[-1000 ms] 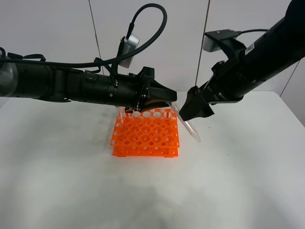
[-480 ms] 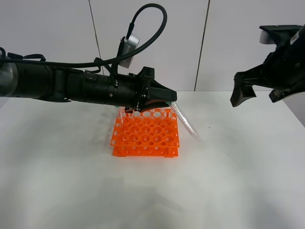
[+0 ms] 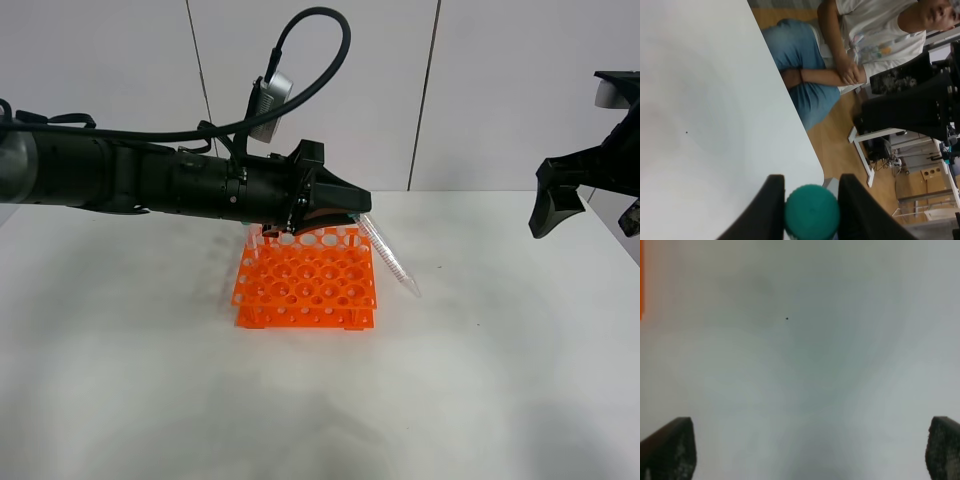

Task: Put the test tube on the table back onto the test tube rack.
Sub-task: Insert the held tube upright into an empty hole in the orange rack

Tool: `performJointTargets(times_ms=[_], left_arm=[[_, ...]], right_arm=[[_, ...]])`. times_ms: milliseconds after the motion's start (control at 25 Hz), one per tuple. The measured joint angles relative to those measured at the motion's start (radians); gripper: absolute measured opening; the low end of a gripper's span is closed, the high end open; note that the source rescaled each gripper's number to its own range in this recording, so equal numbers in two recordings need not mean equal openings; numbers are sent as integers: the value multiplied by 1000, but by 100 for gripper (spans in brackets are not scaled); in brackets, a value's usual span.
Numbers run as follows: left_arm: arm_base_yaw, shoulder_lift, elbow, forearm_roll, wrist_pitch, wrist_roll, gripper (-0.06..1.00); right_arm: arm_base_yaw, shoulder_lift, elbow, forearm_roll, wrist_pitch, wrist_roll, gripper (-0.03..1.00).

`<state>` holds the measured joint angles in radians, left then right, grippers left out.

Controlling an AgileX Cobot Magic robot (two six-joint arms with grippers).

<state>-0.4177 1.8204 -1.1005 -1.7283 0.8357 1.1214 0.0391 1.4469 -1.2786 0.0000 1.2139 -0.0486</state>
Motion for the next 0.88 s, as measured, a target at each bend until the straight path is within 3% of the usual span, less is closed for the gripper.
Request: performJointTargets(times_ms=[200,600,880], left_arm=[[0,0,0,0,3,0,0],[0,0,0,0,4,0,0],[0,0,0,0,4,0,0]], right_arm=[[0,-95,79,10,-1,0,100],[0,-638,508,21,1,0,100],[0,-1121,734,25,-131,0,100]])
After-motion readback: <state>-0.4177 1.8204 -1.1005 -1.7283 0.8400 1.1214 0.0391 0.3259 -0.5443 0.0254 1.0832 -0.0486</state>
